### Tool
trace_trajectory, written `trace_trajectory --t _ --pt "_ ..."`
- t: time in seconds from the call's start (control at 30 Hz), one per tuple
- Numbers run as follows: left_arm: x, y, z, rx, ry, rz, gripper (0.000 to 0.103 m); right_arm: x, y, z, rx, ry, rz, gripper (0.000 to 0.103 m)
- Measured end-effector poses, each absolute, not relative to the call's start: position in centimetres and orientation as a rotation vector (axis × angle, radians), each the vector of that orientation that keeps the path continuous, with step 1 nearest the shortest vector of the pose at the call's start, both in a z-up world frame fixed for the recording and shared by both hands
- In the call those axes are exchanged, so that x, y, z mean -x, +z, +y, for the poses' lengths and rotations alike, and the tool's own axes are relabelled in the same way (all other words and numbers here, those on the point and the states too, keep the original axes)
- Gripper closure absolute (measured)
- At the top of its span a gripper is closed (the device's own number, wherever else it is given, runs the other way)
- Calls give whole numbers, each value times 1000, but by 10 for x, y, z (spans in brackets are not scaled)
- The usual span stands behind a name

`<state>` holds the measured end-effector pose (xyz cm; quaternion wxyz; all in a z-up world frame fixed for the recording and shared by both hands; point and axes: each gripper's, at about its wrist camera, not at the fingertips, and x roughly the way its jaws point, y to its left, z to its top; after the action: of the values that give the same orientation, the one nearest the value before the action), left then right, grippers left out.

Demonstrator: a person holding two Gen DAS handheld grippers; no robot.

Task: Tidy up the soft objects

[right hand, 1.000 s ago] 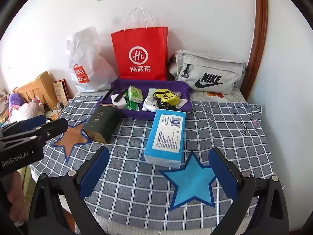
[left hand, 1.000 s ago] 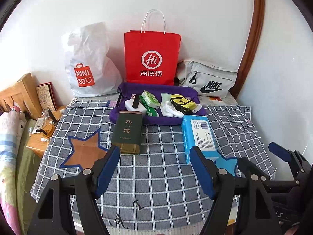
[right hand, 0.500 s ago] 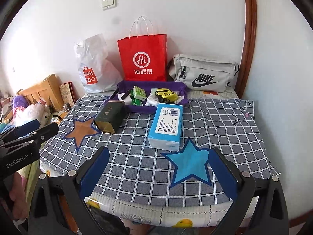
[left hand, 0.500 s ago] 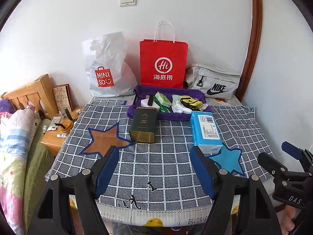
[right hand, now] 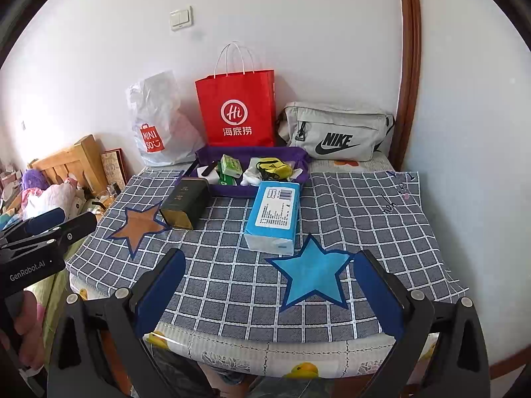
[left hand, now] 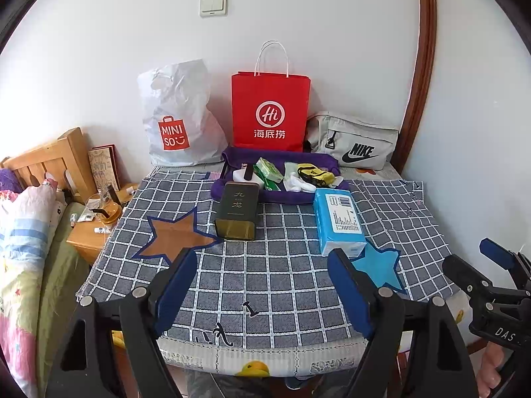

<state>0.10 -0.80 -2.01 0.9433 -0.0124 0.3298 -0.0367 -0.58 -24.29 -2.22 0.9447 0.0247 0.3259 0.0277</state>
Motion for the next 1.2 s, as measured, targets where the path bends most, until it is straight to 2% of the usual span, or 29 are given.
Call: trace_trajectory --t 0.27,0.43,1.2 --pt "-1 -22 -7 29 -65 680 22 8 -21 -244 -53 51 659 3" --pt "0 -22 -5 36 -64 683 17 9 -19 -243 -49 50 655 3" --pt "2 -19 -2 45 -59 682 17 13 -16 -241 -42 51 629 3"
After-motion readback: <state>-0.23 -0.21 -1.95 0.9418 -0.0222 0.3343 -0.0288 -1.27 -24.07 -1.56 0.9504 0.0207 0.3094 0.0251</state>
